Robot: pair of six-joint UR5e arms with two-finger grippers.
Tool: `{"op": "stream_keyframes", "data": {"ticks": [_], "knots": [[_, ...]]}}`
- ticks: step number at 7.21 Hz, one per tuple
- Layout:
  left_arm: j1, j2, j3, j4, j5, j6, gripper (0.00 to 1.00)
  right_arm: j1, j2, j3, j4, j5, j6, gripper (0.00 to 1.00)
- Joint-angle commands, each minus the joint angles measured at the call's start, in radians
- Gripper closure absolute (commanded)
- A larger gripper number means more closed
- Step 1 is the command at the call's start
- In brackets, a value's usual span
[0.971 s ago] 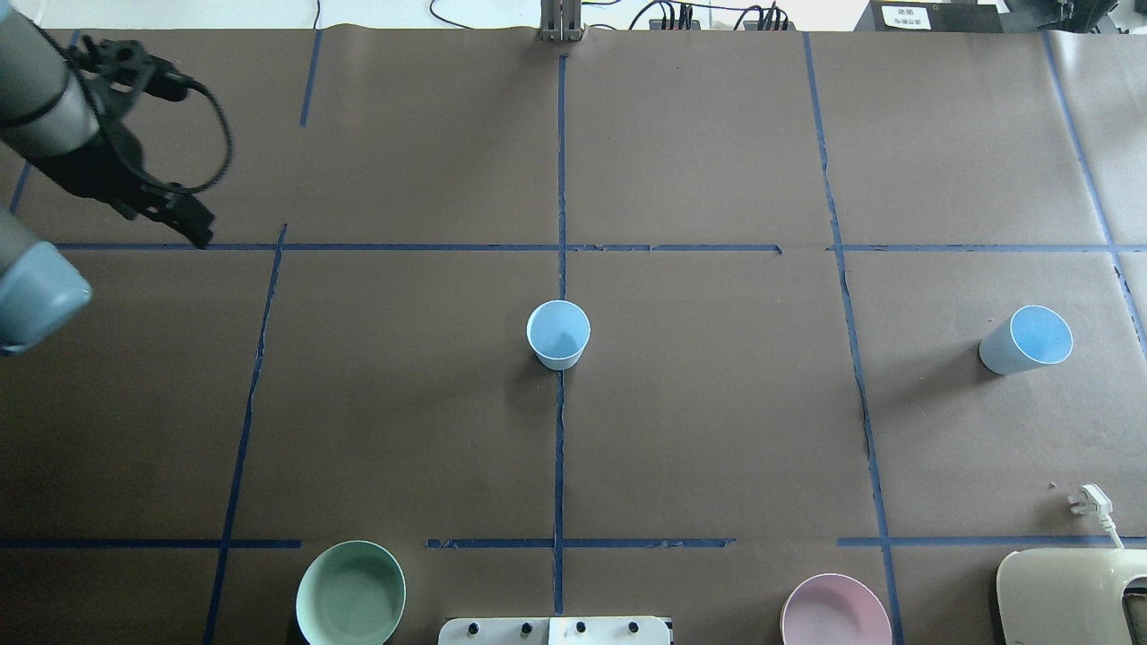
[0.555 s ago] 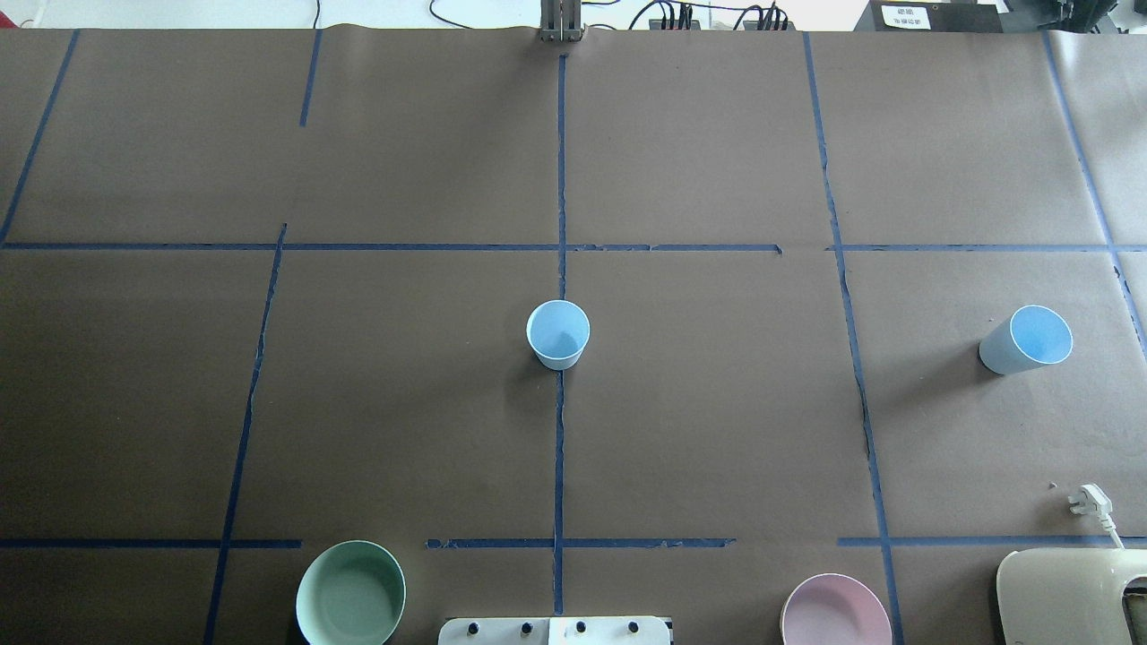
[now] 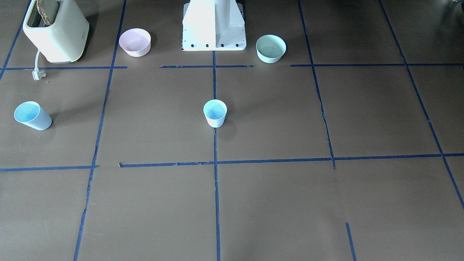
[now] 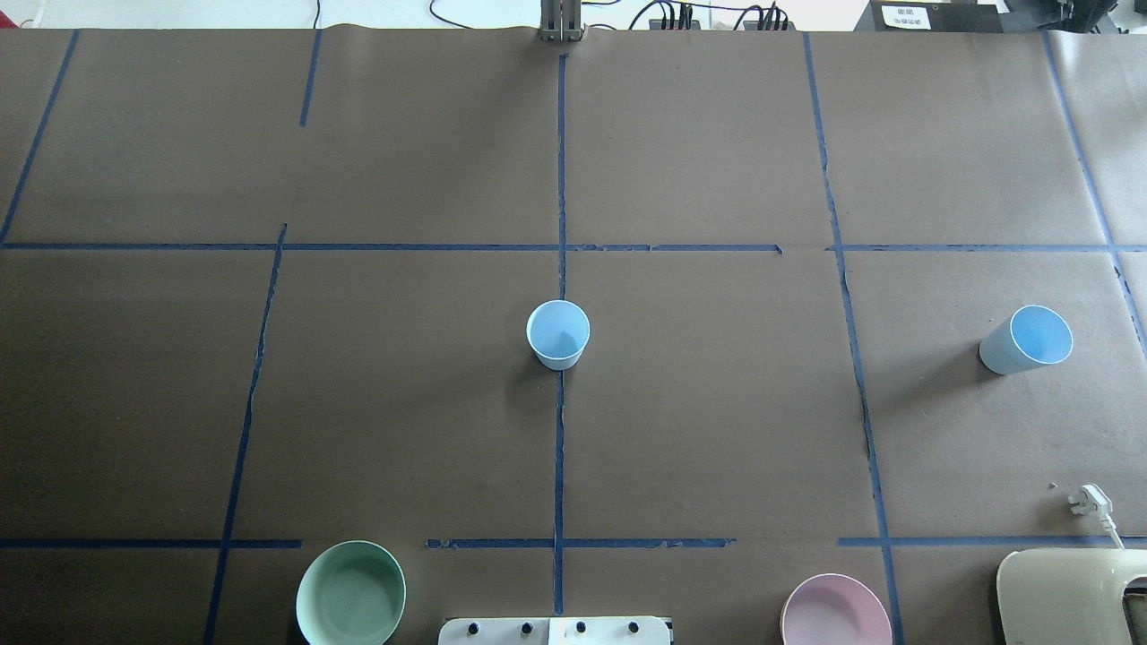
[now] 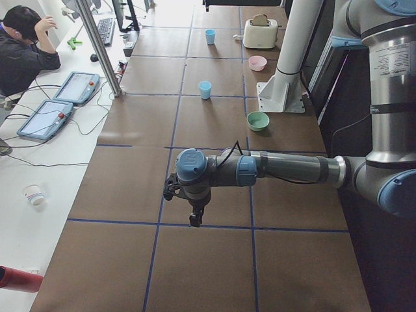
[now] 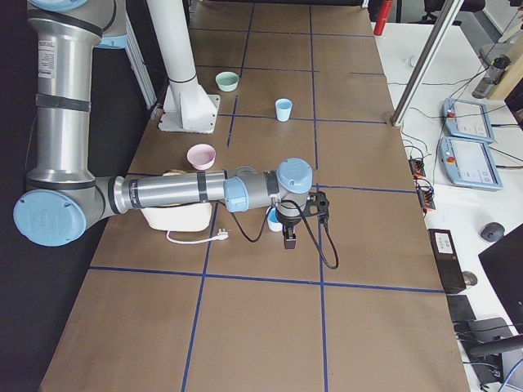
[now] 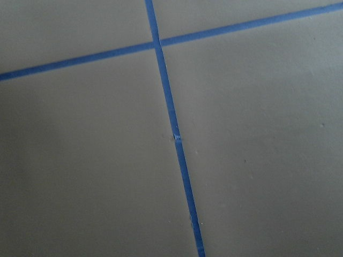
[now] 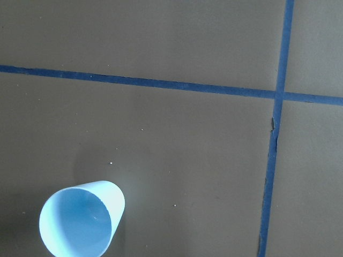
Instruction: Stack blue cups with both arms
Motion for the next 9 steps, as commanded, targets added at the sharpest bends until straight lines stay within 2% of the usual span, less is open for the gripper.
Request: {"op": "stream_keyframes", "data": {"ticks": [1, 2, 4, 7, 8, 9], "knots": [[-0.002, 0.007, -0.001, -0.002, -0.008, 0.001, 0.0, -0.121, -0.025, -0.007, 0.198, -0.053, 0.23, 0.0], [-0.002, 0.006, -0.001, -0.002, -0.008, 0.001, 0.0, -0.177, -0.025, -0.019, 0.254, -0.1, 0.294, 0.0], [-0.001, 0.006, -0.003, -0.002, -0.01, 0.001, 0.0, -0.232, -0.025, -0.092, 0.384, -0.122, 0.36, 0.0], [0.0, 0.004, -0.003, -0.002, -0.01, -0.001, 0.0, -0.297, -0.025, -0.139, 0.409, -0.124, 0.362, 0.0], [0.0, 0.004, -0.003, -0.002, -0.01, -0.002, 0.0, -0.309, -0.025, -0.145, 0.408, -0.125, 0.362, 0.07], [0.0, 0.004, -0.006, -0.004, -0.01, -0.007, 0.0, -0.311, -0.024, -0.149, 0.408, -0.124, 0.36, 0.53]]}}
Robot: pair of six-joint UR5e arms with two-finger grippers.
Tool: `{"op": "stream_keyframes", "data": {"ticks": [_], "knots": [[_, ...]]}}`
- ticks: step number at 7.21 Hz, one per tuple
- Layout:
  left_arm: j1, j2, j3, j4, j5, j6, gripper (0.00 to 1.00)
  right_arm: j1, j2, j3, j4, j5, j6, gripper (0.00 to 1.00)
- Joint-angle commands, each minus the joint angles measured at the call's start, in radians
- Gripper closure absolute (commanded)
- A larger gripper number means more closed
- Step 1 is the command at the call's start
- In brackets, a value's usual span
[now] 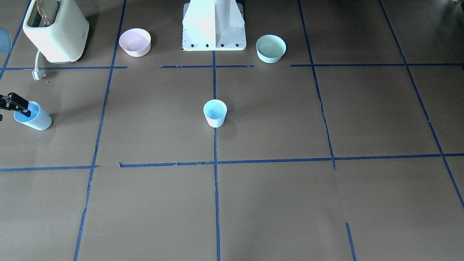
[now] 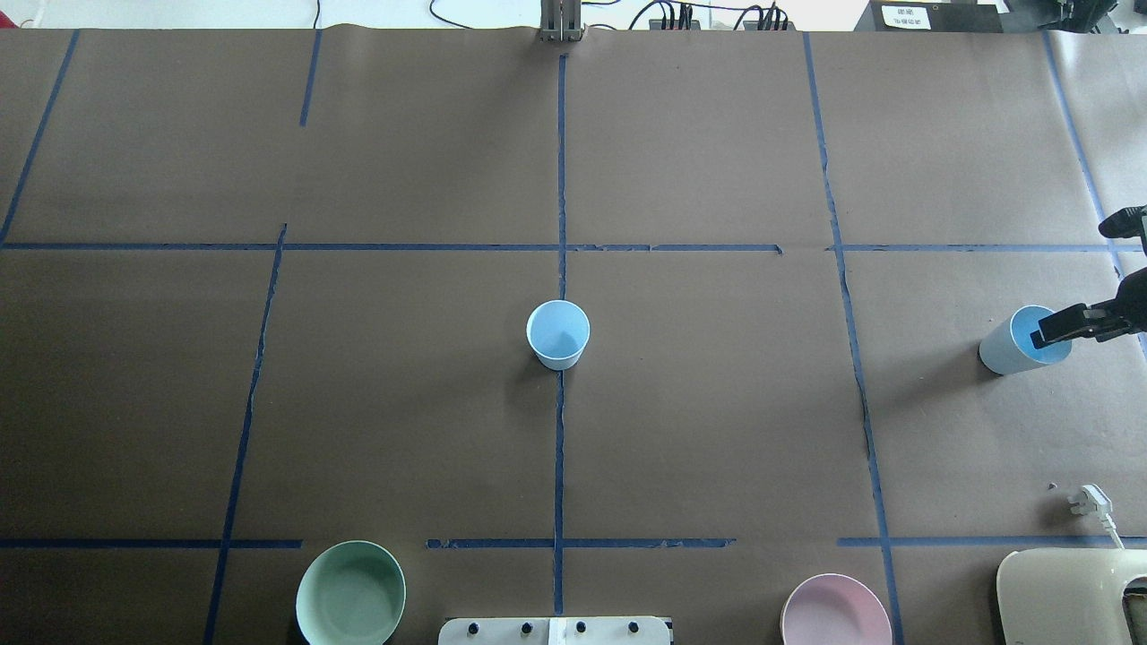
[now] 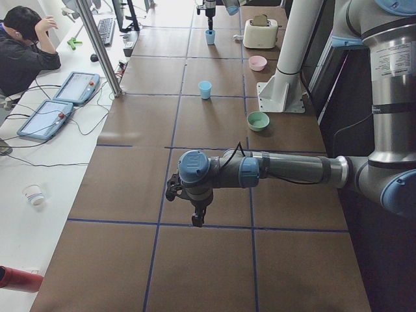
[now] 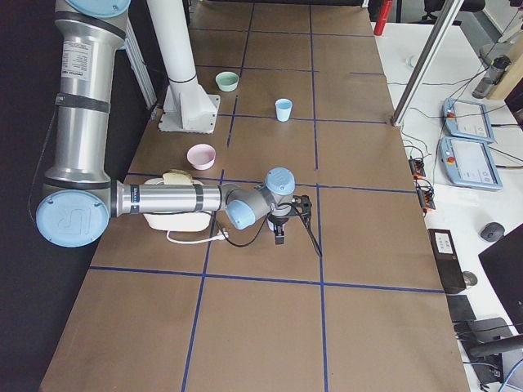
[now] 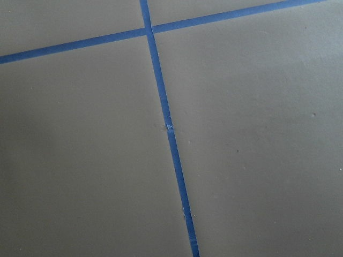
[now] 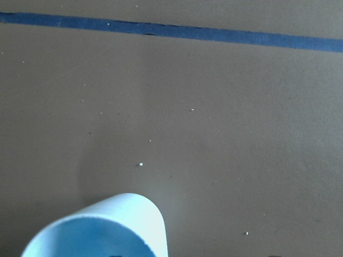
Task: Stack blue cups with both arms
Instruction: 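Lower the right gripper onto the other light blue cup and close it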
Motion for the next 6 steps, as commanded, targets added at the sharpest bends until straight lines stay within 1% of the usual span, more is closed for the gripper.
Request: {"op": "stream_keyframes", "data": {"ticks": [1, 2, 3, 5, 6], "knots": [[-0.001, 0.0, -0.002, 0.0, 0.0, -0.004, 0.0, -0.009, 0.001, -0.005, 0.002, 0.002, -0.001, 0.89], [-0.001, 0.0, -0.002, 0.0, 0.0, -0.006, 0.0, -0.009, 0.003, -0.003, 0.002, 0.002, -0.001, 0.97], [-0.001, 0.0, -0.003, 0.0, 0.0, -0.006, 0.0, -0.009, 0.004, 0.0, 0.002, 0.004, 0.001, 1.0], [-0.001, 0.0, -0.002, 0.0, 0.0, -0.007, 0.0, -0.009, 0.01, 0.005, 0.002, 0.007, 0.001, 1.0], [-0.001, -0.002, -0.003, 0.0, 0.0, -0.028, 0.0, -0.009, 0.027, 0.038, -0.015, 0.011, 0.005, 1.0]]}}
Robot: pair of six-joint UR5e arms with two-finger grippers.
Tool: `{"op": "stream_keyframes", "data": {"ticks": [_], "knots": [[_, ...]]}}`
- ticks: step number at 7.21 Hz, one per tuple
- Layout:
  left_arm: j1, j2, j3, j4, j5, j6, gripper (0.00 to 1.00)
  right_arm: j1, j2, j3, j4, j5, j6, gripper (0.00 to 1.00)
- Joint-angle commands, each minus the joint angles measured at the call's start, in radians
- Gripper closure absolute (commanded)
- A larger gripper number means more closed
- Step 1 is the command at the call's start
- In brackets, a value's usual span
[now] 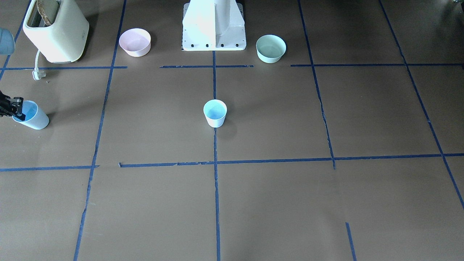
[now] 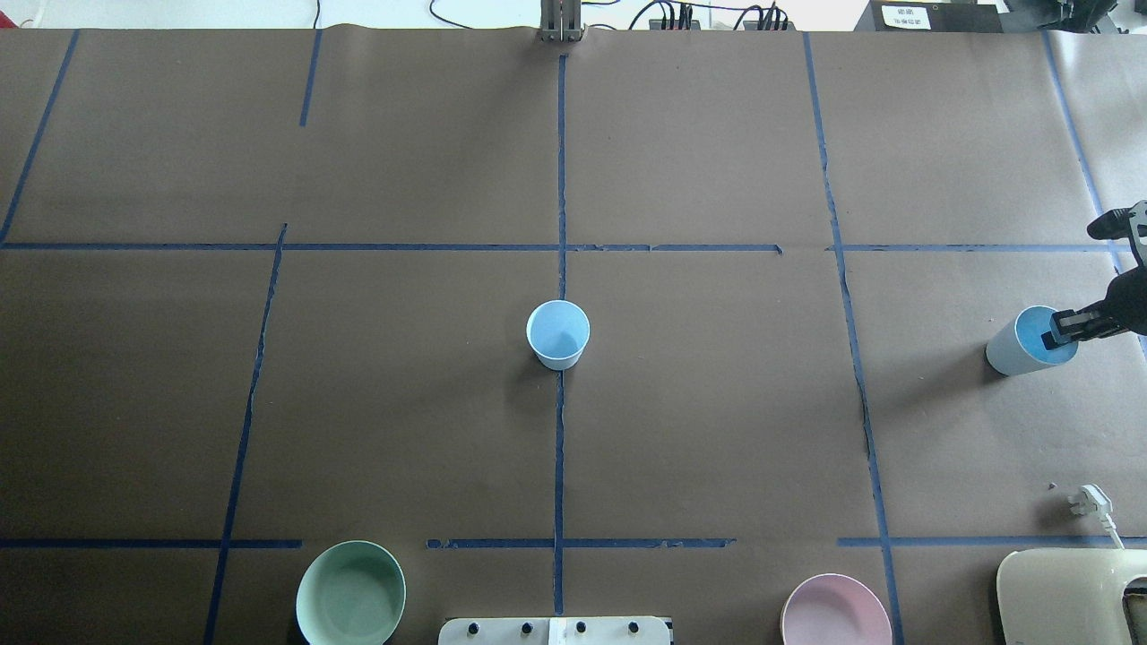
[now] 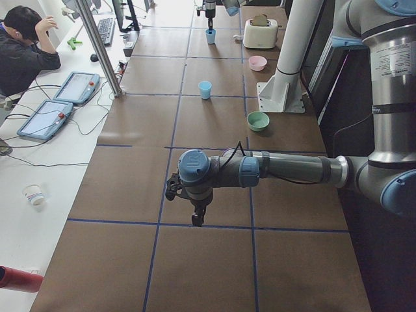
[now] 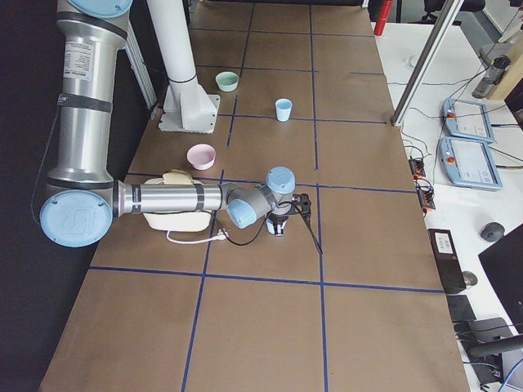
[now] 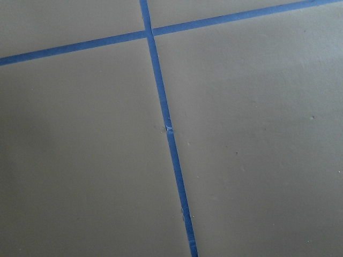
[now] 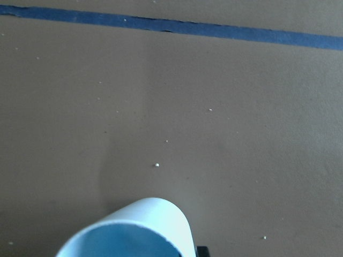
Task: Stack blue cups with both arms
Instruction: 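Lower the right gripper onto the other light blue cup and close it, then carry the cup with the right gripper and lower it into the center cup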
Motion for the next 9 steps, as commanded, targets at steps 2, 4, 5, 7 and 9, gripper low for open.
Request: {"op": "stream_keyframes", "data": {"ticks": [2, 4, 5, 7, 9], "knots": [[0.002, -0.001, 0.001, 0.0, 0.0, -0.018, 0.0, -0.03, 0.135, 0.119, -0.17, 0.009, 0.156, 1.0], [0.002, -0.001, 0.016, 0.0, 0.002, -0.029, 0.0, -0.121, 0.357, 0.178, -0.386, -0.016, 0.363, 1.0], [0.0, 0.0, 0.016, -0.002, 0.002, -0.032, 0.0, -0.18, 0.475, 0.181, -0.466, -0.057, 0.478, 1.0], [0.002, -0.003, 0.01, 0.0, 0.001, -0.04, 0.0, -0.3, 0.67, 0.181, -0.598, -0.136, 0.687, 1.0], [0.002, -0.003, 0.001, 0.0, 0.0, -0.054, 0.0, -0.432, 0.807, 0.167, -0.662, -0.265, 0.848, 1.0]]}}
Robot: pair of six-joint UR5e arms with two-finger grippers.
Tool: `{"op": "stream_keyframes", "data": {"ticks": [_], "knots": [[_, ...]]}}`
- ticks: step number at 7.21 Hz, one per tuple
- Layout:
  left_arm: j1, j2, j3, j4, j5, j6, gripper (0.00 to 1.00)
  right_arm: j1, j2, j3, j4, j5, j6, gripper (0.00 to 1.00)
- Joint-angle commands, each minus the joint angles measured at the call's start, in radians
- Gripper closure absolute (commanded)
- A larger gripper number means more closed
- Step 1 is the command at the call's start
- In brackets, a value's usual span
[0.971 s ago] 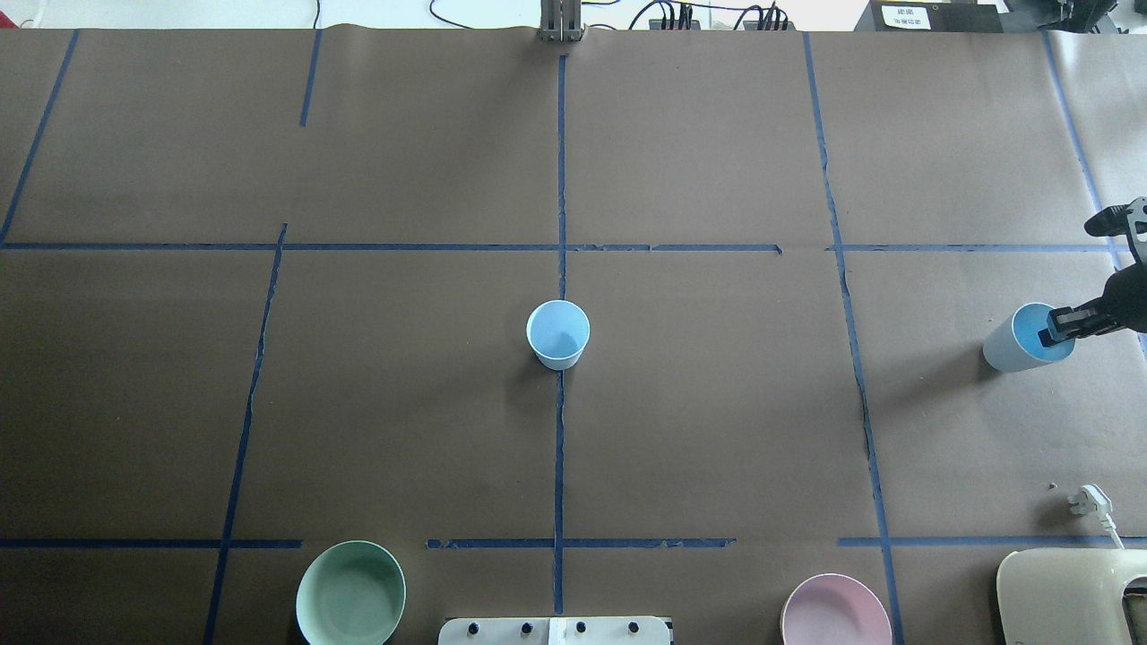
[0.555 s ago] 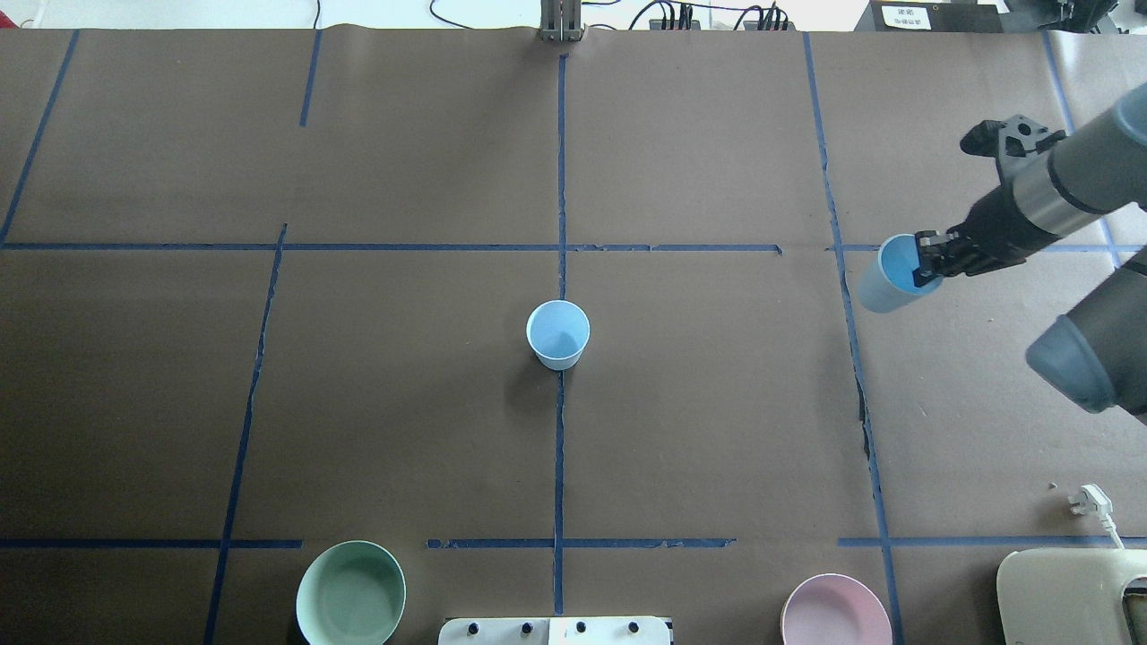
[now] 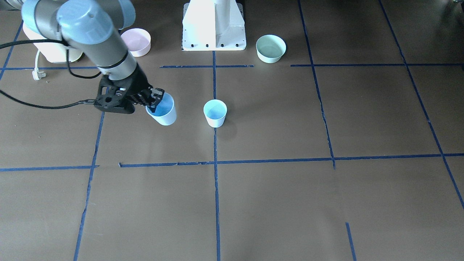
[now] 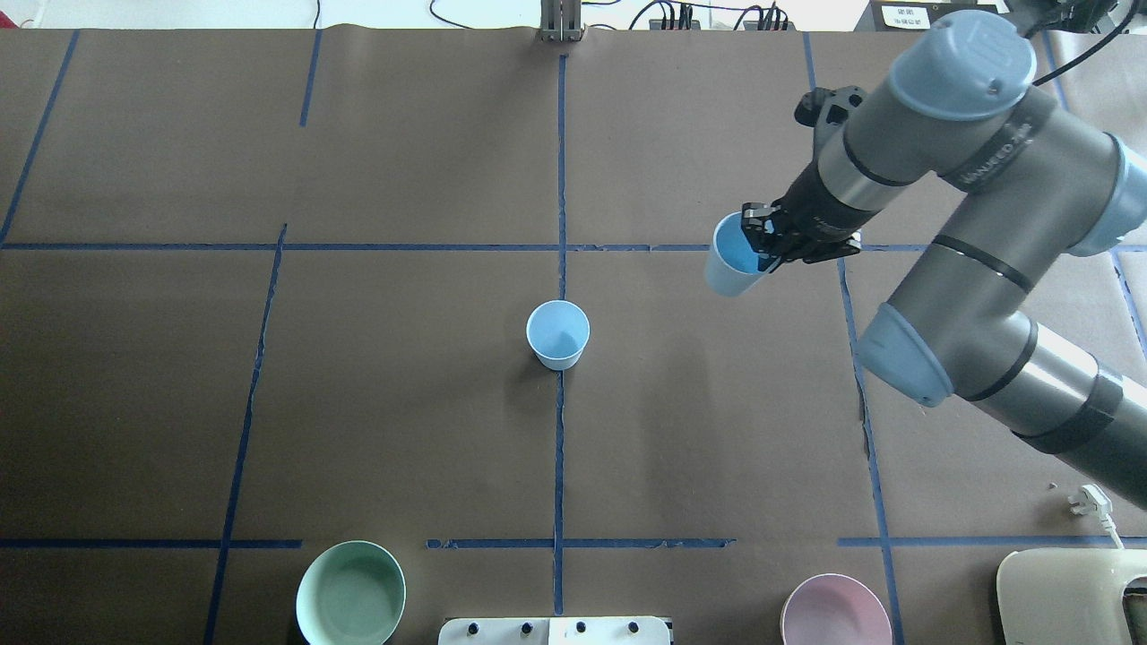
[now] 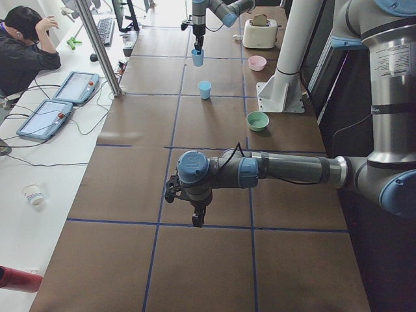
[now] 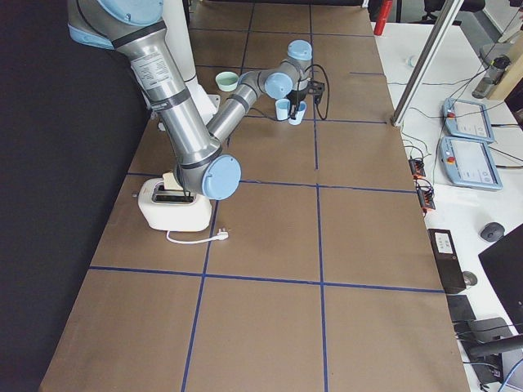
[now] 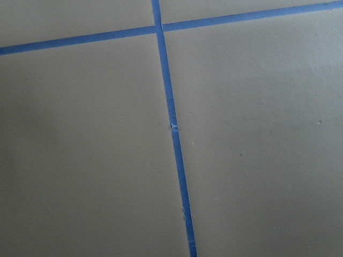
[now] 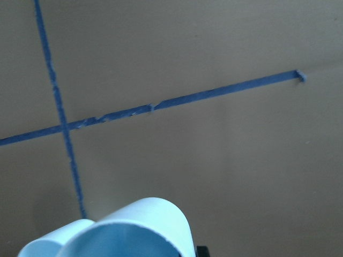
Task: Stack blue cups with both arms
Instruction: 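Carry the cup with the right gripper and lower it into the center cup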
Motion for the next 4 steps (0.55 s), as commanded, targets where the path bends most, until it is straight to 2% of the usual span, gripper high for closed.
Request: {"op": "stream_keyframes", "data": {"ticks": [1, 2, 4], "knots": [[0.0, 0.0, -0.003, 0.001, -0.001, -0.004, 0.0, -0.129, 0.125, -0.021, -0.043, -0.118, 0.16, 1.0], [0.0, 0.0, -0.003, 0.001, 0.0, -0.006, 0.0, -0.172, 0.145, -0.045, -0.043, -0.173, 0.177, 1.0], [0.0, 0.001, -0.003, 0.001, -0.001, -0.004, 0.0, -0.183, 0.204, -0.122, -0.041, -0.198, 0.191, 1.0]]}}
